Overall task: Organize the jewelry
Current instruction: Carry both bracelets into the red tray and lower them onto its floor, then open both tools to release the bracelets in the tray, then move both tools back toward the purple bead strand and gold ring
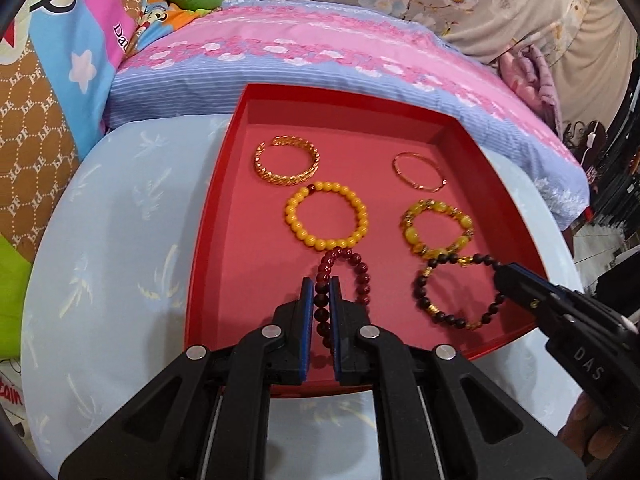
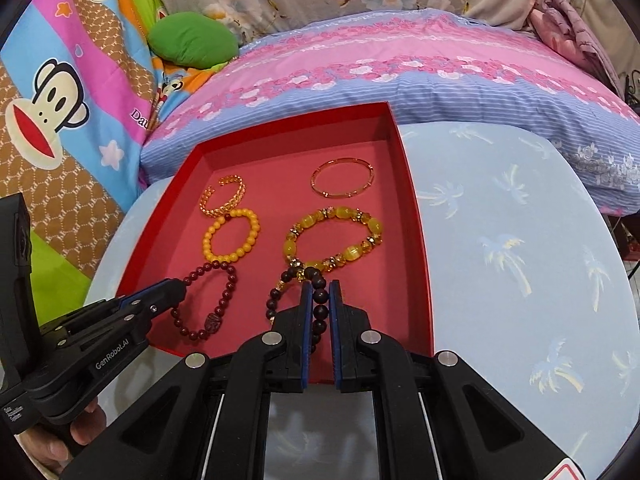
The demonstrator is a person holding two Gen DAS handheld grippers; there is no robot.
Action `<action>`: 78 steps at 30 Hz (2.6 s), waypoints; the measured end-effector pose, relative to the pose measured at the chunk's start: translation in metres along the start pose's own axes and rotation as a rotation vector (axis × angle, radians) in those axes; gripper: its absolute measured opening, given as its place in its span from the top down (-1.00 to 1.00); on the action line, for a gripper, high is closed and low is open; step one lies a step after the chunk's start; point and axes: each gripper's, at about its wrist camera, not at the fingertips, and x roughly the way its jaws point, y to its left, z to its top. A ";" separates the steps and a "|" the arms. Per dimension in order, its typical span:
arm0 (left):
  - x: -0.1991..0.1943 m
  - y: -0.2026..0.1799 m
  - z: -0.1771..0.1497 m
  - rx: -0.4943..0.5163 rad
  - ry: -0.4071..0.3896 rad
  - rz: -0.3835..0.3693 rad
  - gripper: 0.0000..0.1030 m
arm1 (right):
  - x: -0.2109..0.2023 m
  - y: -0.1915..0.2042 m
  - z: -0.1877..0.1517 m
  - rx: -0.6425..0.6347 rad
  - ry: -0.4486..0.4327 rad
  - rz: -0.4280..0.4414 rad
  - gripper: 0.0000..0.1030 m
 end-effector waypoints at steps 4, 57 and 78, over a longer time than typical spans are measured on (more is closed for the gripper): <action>0.002 0.002 -0.004 0.020 -0.006 0.047 0.85 | 0.003 0.000 -0.004 -0.012 0.004 -0.012 0.85; -0.104 -0.007 -0.136 0.040 -0.022 0.090 0.42 | -0.093 0.021 -0.142 -0.071 0.065 0.046 0.64; -0.121 0.035 -0.184 -0.059 0.014 0.117 0.27 | -0.069 0.044 -0.146 -0.112 0.080 0.063 0.24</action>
